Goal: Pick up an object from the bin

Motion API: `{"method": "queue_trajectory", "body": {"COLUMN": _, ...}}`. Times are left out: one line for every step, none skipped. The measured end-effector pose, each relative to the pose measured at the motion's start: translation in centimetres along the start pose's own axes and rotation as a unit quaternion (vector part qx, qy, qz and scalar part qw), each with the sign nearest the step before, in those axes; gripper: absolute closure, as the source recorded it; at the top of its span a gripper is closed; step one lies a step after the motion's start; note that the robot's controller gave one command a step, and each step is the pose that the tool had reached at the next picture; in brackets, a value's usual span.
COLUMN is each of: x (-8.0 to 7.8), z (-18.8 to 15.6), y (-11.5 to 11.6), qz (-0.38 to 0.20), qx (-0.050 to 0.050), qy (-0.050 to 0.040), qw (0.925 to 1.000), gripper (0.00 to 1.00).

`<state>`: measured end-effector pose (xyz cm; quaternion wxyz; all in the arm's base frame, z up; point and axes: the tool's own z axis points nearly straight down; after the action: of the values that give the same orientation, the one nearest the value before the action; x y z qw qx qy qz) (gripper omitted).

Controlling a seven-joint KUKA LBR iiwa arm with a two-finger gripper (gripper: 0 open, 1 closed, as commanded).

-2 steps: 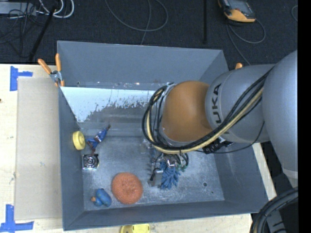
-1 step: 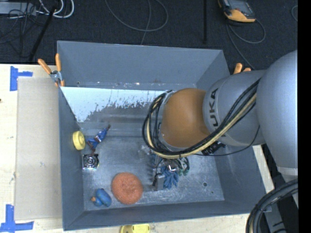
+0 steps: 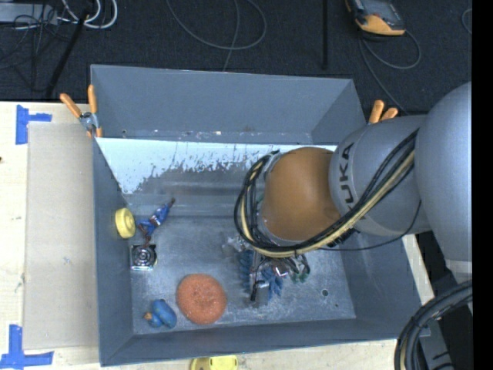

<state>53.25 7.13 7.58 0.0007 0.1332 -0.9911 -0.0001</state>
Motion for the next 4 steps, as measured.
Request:
{"method": "queue_trajectory", "body": {"x": 3.0, "z": 0.7, "y": -4.0, "qz": 0.031, "qx": 0.000, "qy": 0.0006, "qw": 0.9995, "gripper": 1.00}}
{"method": "queue_trajectory", "body": {"x": 3.0, "z": 0.7, "y": -4.0, "qz": 0.031, "qx": -0.001, "qy": 0.0006, "qw": 0.9995, "gripper": 1.00}}
{"method": "queue_trajectory", "body": {"x": 4.8, "z": -13.7, "y": -5.0, "qz": 0.016, "qx": 0.000, "qy": -0.0015, "qw": 0.9999, "gripper": 1.00}}
{"method": "queue_trajectory", "body": {"x": 4.9, "z": -13.7, "y": -5.0, "qz": 0.016, "qx": 0.000, "qy": -0.0008, "qw": 0.9999, "gripper": 0.00}}
